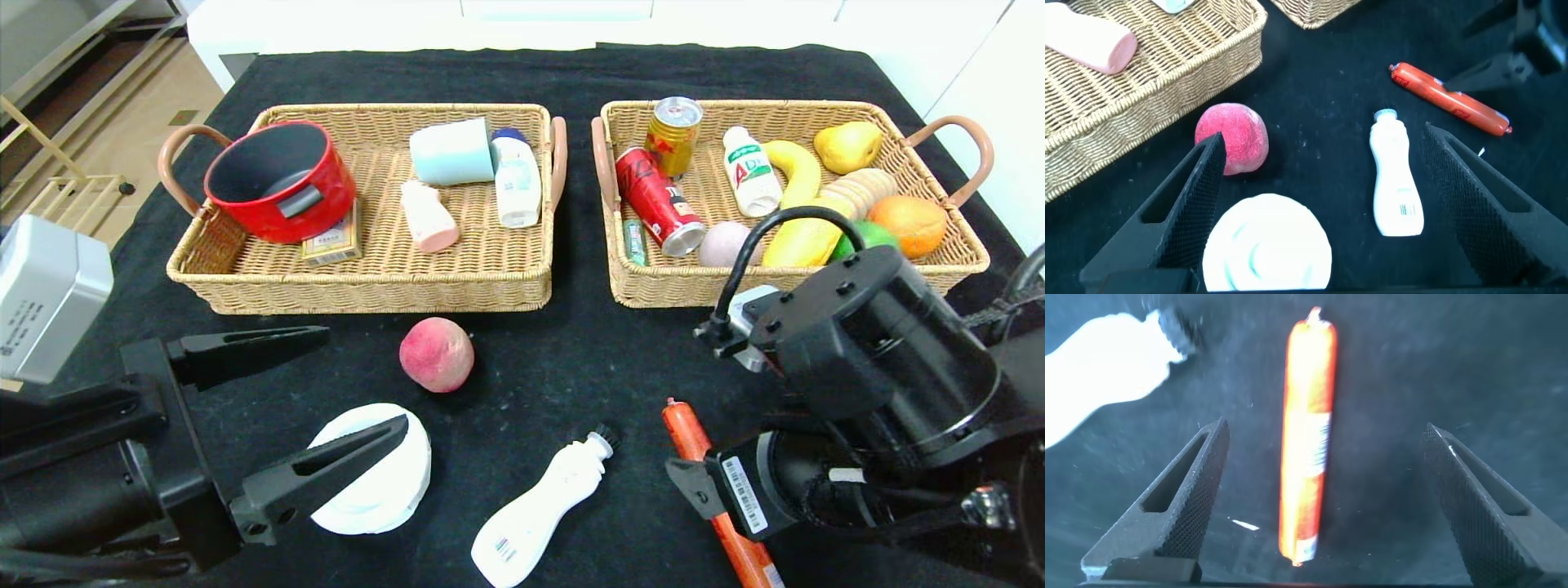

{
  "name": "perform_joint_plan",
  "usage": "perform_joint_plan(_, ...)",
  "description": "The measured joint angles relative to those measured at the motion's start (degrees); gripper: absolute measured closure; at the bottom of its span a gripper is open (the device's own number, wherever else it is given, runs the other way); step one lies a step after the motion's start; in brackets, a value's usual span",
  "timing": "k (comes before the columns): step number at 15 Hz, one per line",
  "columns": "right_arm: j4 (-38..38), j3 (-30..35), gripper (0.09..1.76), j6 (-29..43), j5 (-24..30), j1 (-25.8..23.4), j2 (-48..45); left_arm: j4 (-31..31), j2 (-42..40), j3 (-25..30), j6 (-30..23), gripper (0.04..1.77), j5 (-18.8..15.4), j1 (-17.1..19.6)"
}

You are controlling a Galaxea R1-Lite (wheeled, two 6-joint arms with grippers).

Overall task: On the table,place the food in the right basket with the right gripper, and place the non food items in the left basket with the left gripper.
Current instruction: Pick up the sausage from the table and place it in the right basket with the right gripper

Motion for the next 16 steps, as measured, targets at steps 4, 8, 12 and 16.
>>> perform_joint_plan(4, -0.33, 0.22, 0.15, 1.57, -0.55, 0.35, 2.93, -0.07, -0.17, 0.0, 0.0, 0.09, 0.0, 0.09)
perform_joint_plan(8, -0.3, 0.17, 0.15, 3.47, -0.6, -0.06, 4.66, -0.07, -0.28, 0.0, 0.0, 0.09, 0.0, 0.09)
perform_joint_plan(12, -1.01, 0.0, 0.14, 3.88, -0.6, -0.98, 6.36, -0.07, -0.37, 0.0, 0.04, 0.09, 0.02, 0.09)
perform_joint_plan(16, -1.46, -0.06, 0.14, 3.94, -0.55, -1.33, 7.57, -0.13, -0.54, 0.0, 0.06, 0.09, 0.0, 0.09)
